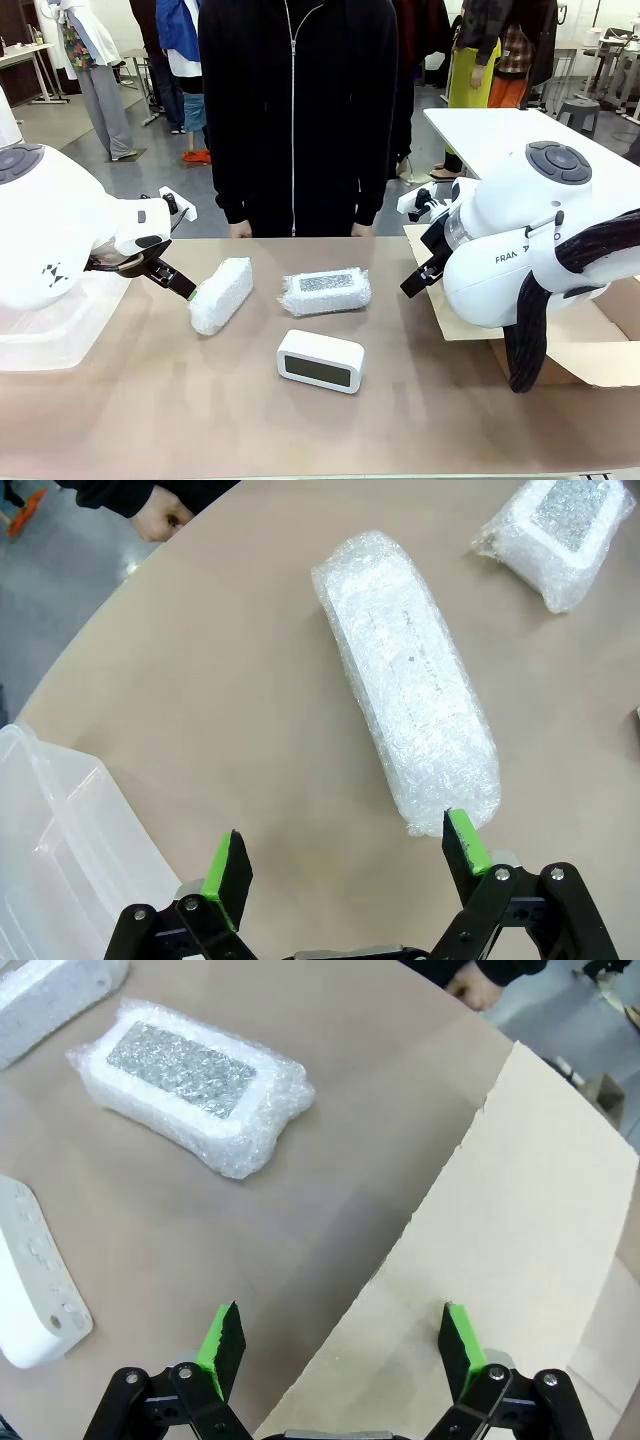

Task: Separate and place wrapped and unwrapped clocks.
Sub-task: Pick up the Digital clock indicated by the person.

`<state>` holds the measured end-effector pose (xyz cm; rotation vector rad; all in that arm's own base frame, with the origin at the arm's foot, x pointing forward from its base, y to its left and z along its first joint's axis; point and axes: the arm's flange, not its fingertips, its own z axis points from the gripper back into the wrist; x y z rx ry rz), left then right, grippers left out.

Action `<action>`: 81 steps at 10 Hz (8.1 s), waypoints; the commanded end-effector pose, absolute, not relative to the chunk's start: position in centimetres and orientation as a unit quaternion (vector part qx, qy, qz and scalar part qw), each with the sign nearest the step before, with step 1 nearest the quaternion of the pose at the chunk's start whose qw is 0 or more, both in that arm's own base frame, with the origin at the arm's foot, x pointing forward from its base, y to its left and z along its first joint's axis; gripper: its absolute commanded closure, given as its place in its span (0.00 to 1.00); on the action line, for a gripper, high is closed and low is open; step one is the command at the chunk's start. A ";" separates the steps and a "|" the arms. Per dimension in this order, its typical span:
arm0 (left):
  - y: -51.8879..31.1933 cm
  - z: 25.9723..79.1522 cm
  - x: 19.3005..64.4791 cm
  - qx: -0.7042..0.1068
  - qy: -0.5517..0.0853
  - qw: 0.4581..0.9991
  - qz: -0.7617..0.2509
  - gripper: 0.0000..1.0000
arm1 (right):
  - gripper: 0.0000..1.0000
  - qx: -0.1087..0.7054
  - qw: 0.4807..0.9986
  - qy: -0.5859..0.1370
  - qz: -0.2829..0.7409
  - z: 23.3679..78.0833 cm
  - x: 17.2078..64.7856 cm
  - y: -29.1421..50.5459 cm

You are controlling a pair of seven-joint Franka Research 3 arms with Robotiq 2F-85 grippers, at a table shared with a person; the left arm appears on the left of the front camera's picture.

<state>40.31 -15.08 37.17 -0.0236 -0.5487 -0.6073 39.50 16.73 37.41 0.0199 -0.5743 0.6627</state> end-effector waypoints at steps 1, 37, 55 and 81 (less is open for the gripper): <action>-15.0 37.2 40.3 -0.011 -0.267 0.917 -0.295 0.00 | 0.00 0.010 0.905 -0.278 0.321 37.4 39.5 16.7; -10.5 48.0 28.9 -0.066 -0.343 0.844 -0.408 0.00 | 0.00 0.131 0.817 -0.310 0.469 50.9 30.2 16.7; -6.8 57.1 29.1 -0.081 -0.331 0.845 -0.413 0.00 | 0.00 0.119 0.801 -0.337 0.480 56.9 27.1 13.3; -6.8 57.1 29.1 -0.081 -0.331 0.845 -0.413 0.00 | 0.00 0.119 0.801 -0.337 0.480 56.9 27.1 13.3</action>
